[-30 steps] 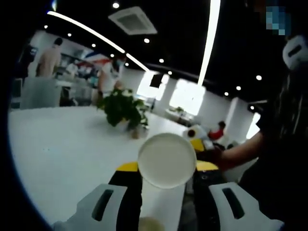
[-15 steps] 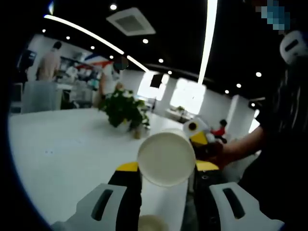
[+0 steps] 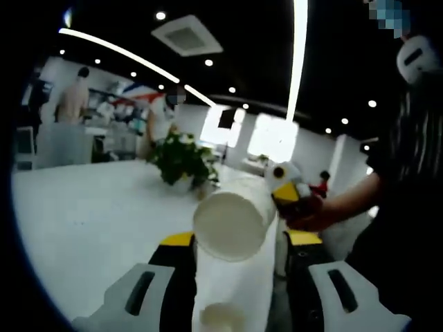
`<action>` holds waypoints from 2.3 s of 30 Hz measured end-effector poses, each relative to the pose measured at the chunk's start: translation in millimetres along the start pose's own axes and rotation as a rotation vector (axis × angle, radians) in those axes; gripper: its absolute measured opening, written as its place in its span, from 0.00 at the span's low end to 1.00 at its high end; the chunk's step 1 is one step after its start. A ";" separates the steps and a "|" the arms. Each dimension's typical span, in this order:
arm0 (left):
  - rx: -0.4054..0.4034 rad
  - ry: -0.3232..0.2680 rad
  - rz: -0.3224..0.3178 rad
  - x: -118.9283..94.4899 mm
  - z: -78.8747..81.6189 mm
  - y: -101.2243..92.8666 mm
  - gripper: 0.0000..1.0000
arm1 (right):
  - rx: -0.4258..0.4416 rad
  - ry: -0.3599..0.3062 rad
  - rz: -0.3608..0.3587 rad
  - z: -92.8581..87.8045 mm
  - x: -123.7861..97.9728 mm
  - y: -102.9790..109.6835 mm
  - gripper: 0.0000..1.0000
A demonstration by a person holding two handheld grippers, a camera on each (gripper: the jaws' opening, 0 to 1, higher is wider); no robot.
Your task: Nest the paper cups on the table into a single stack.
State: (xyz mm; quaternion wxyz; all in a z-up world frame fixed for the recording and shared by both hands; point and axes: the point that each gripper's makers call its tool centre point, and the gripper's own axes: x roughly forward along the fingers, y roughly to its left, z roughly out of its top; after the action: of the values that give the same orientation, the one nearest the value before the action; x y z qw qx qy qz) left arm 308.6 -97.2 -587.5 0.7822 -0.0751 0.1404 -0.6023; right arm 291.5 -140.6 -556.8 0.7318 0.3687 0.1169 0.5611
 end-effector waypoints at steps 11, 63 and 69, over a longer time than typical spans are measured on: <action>0.037 0.011 0.138 -27.3 -12.5 25.5 0.78 | -0.067 0.104 -0.029 -6.4 8.9 -5.2 0.00; 0.154 0.044 0.339 -99.8 -56.3 51.2 0.99 | -0.620 0.882 -0.100 -35.4 20.7 -0.1 0.00; 0.146 0.041 0.347 -103.1 -57.5 51.7 0.99 | -0.741 0.993 -0.075 -43.5 22.4 3.3 0.00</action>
State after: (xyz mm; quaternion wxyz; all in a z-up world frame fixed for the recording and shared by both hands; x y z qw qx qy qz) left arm 314.1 18.7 -643.6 0.8748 0.0193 0.1230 -0.4682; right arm 271.3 -102.1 -579.7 0.6887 -0.2191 0.2535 0.6430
